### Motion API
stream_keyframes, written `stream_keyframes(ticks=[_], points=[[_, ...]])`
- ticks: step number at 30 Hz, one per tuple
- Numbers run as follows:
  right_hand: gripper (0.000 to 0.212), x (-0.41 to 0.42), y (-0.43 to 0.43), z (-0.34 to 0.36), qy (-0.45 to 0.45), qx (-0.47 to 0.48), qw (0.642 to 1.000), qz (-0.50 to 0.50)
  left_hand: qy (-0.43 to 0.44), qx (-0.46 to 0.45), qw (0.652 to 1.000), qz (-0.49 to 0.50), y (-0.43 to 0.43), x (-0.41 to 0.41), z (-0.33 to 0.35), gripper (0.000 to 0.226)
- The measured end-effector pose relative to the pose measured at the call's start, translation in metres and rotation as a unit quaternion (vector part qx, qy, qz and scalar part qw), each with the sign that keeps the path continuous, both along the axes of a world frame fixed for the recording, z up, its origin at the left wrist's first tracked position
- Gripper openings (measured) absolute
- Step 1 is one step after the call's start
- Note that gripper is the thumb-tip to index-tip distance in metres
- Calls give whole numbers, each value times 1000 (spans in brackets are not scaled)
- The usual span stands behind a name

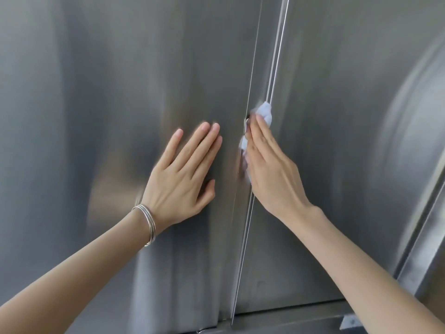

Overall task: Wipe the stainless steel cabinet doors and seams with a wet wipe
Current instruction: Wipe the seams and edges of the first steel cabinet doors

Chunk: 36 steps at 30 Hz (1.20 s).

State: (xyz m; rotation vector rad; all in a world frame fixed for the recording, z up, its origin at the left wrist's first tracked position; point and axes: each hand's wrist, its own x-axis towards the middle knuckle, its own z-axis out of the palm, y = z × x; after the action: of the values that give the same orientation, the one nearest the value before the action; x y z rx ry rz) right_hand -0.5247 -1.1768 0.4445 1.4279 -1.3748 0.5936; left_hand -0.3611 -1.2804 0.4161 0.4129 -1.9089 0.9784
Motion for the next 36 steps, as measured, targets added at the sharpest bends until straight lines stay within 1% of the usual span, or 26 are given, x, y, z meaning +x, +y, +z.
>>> stream_keyframes(ticks=[2, 4, 6, 8, 10, 13, 16, 18, 21, 22, 26, 28, 32, 34, 36], points=[[38, -6, 6, -19, 7, -26, 999, 40, -29, -10, 999, -14, 0, 0, -6, 67], [35, -9, 11, -45, 2, -56, 994, 92, -39, -1, 999, -22, 2, 1, -18, 67], [29, -5, 10, -71, 9, -73, 992, 102, -38, 14, 999, -26, 4, 1, -32, 67], [30, 2, 5, -92, 7, -53, 996, 71, -40, 16, 999, -23, 5, 1, -43, 67], [35, 8, 0, -102, -9, -26, 999, 40, -37, 7, 999, -23, 3, 1, -47, 67], [51, 12, -8, -86, -56, -9, 997, 59, -33, 3, 999, -28, 2, 1, -46, 68], [60, 4, -15, -70, -40, -14, 999, 28, -32, 3, 999, -31, 2, 1, -46, 67], [64, 4, -12, -87, -47, 10, 999, 2, -33, 3, 999, -31, 1, 1, -47, 66], [65, 7, 0, -134, -33, 73, 996, -44, -44, 6, 999, -25, 0, 2, -47, 65], [64, 5, 2, -139, -21, 82, 995, -52, -45, 3, 999, -17, 0, 2, -47, 65], [64, -5, -4, -107, 0, 65, 996, -68, -51, -2, 999, -2, 0, 0, -49, 66], [66, -6, -4, -111, 2, 77, 995, -67, -50, 2, 999, -4, 1, 0, -49, 67], [66, 4, 18, -174, -10, 175, 982, -64, -45, 24, 999, -14, 6, -1, -55, 69], [65, 8, 25, -196, -5, 205, 976, -72, -80, 36, 996, -19, 11, 2, -79, 71], [64, 4, 23, -194, 3, 196, 978, -78, -144, 48, 988, -12, 17, 8, -118, 72]])
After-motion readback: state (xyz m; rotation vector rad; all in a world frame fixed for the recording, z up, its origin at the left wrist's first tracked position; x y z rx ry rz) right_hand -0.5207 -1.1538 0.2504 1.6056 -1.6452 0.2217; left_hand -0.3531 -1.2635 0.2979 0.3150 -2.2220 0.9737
